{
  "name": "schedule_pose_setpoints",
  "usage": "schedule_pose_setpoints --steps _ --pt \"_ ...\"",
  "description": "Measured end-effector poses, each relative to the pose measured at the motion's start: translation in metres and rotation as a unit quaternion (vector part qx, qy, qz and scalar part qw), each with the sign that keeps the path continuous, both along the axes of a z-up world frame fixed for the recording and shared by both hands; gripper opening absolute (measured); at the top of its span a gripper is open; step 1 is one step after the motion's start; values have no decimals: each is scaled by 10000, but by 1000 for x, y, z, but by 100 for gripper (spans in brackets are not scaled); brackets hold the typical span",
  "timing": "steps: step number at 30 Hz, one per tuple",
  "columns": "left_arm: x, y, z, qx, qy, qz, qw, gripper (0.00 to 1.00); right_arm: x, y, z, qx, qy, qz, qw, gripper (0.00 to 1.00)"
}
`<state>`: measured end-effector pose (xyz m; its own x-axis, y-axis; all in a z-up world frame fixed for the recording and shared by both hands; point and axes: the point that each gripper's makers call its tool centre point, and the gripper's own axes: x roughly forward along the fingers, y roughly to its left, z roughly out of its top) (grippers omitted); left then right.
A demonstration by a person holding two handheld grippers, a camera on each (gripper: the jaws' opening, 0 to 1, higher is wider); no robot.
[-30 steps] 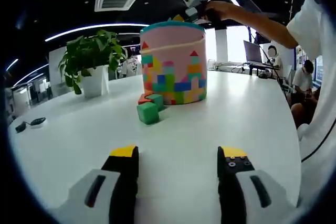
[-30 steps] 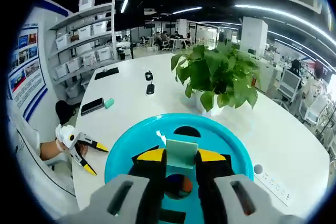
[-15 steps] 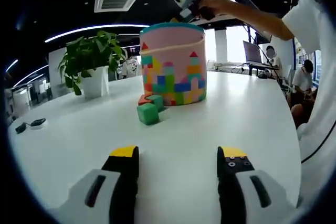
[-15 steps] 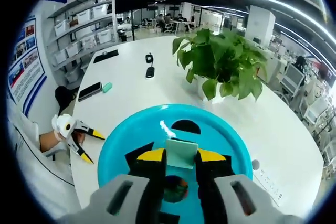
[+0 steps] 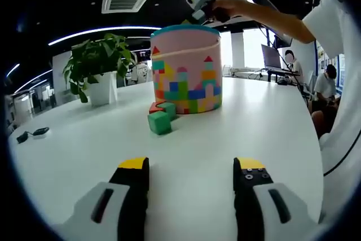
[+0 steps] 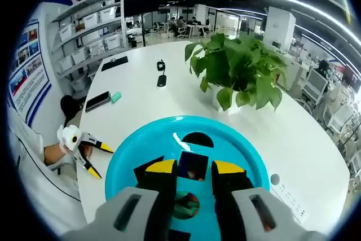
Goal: Arrange the toys in the designated storage area by placing each visible toy with the group until no toy remains scattered across the table.
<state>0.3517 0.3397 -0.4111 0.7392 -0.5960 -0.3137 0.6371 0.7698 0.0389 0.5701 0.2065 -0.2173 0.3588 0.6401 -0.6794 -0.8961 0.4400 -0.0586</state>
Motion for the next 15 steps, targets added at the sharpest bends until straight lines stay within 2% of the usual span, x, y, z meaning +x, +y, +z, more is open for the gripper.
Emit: schedule_pose_setpoints --steps 5,15 --pt "0 0 0 -6 3 3 10000 62 -2 -1 3 48 -62 11 10000 24" --pt "0 0 0 -3 7 3 10000 62 -27 -2 20 253 -320 129 9991 24"
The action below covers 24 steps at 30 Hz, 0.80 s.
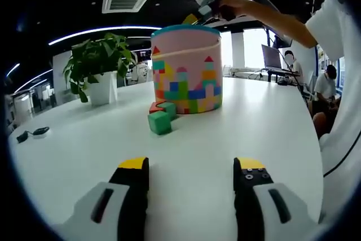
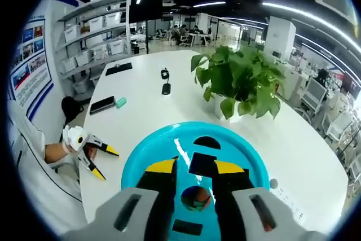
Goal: Arrange the toys in the designated storage area by placing each visible toy with the group until no toy remains scattered across the table.
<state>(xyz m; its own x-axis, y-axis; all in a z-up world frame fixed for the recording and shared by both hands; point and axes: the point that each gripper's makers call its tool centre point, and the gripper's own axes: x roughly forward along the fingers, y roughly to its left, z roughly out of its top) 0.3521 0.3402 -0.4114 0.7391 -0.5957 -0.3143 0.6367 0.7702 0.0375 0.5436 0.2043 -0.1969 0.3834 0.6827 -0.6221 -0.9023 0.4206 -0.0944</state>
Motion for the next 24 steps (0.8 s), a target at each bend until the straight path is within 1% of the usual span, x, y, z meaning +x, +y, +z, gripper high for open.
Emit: schedule_pose_setpoints --steps 2,5,7,10,13,17,20,24 --pt "0 0 0 5 0 -1 10000 62 -7 1 7 50 -88 51 9999 25" --pt "0 0 0 11 2 -1 10000 62 -17 4 22 211 -249 128 9994 25" --pt "0 0 0 16 3 1 10000 62 -27 7 33 345 -364 213 9985 25" --pt "-1 0 0 13 4 -3 10000 62 -44 12 43 544 -463 316 9969 25" --pt "-1 -1 0 9 4 -10 10000 62 -63 14 46 758 -547 385 9949 26" --pt "-2 -1 0 5 4 -21 10000 62 -85 10 46 1105 -616 363 9913 26" --pt "-2 -2 0 2 11 -33 10000 62 -100 4 43 1308 -646 319 9888 27" --pt "-3 -3 0 22 18 -66 10000 62 -117 -9 42 1645 -848 190 9825 27"
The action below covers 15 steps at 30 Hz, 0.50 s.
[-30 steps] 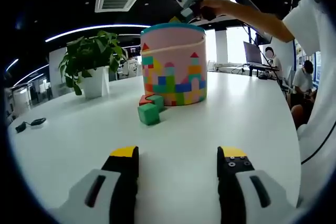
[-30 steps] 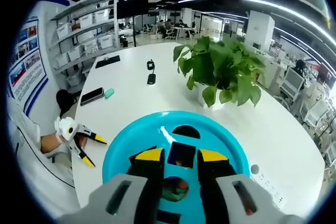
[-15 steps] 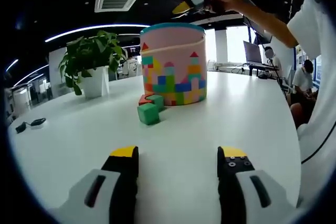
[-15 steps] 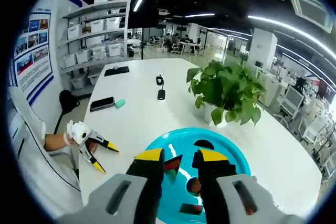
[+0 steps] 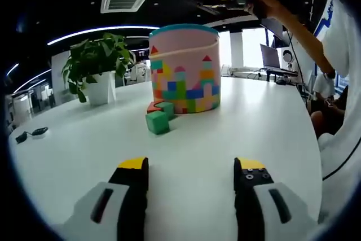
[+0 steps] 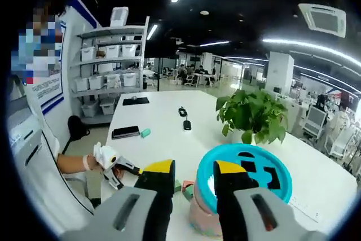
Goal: Arrange the toys in the designated storage area by placing each visible toy with the group until no toy remains scattered across the table.
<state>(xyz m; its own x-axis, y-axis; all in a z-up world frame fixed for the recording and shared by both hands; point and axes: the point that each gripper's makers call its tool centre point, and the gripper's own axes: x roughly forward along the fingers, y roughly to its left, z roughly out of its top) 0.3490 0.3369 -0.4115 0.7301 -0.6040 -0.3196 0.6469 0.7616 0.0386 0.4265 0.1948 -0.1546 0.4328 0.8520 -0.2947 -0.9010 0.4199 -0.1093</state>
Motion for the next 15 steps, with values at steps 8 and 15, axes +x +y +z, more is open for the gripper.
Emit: schedule_pose_setpoints --steps 8,15 --pt "0 -1 0 16 5 -20 10000 63 -19 -19 -20 454 10 -246 9987 28" --pt "0 -1 -1 3 26 -11 10000 63 -29 -27 -53 973 -147 -463 9941 29"
